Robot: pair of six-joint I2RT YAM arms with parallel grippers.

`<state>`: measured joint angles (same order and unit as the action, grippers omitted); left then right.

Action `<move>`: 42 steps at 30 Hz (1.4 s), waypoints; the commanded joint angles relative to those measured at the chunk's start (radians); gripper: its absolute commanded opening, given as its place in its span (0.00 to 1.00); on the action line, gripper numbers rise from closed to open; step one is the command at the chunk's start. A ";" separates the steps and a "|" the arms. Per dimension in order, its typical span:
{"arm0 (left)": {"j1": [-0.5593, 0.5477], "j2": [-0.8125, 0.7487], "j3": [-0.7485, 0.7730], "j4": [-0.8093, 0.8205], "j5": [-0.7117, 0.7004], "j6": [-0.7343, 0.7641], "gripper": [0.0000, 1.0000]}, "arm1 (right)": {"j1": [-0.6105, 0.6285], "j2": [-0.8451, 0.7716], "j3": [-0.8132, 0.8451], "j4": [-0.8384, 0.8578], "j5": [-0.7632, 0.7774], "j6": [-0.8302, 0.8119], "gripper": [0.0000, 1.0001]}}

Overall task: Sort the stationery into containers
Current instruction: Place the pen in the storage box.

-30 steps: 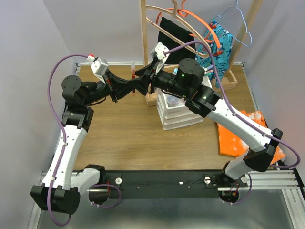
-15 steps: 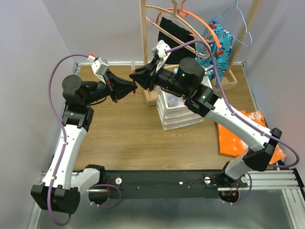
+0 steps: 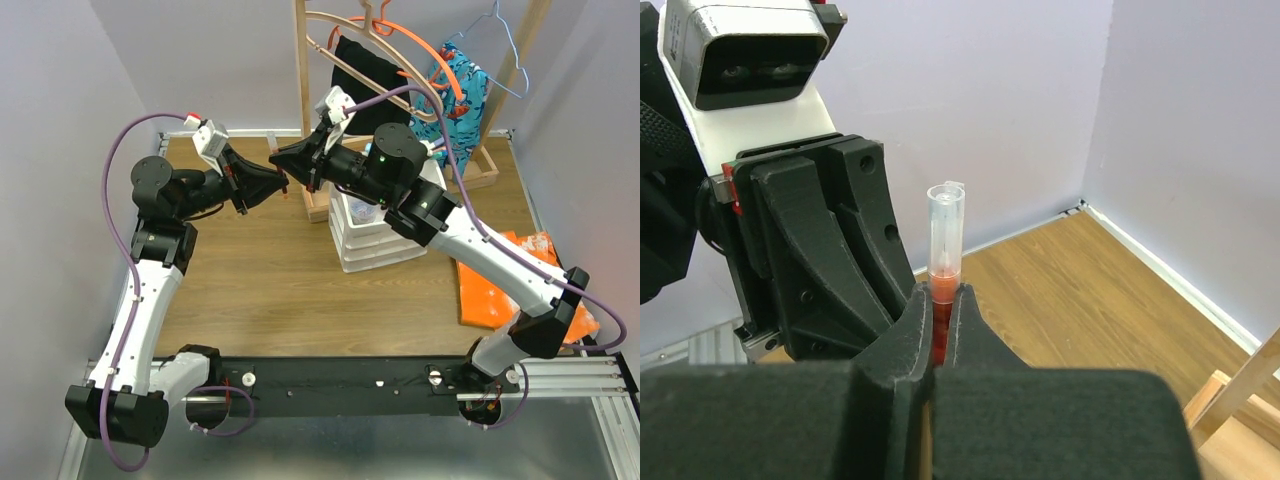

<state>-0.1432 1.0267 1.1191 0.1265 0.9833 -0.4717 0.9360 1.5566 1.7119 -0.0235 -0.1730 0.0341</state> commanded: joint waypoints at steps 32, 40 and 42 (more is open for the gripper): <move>0.007 -0.014 0.039 -0.145 -0.092 0.107 0.99 | -0.381 -0.302 -0.366 0.014 0.297 -0.212 0.01; 0.007 -0.004 0.033 -0.136 -0.097 0.093 0.99 | -0.440 -0.339 -0.462 0.114 0.348 -0.246 0.01; 0.007 -0.004 0.030 -0.136 -0.098 0.093 0.99 | -0.447 -0.339 -0.494 0.151 0.348 -0.250 0.01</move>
<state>-0.1429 1.0245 1.1553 -0.0101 0.9051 -0.3691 0.5076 1.2457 1.2781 0.0208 0.1310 -0.1841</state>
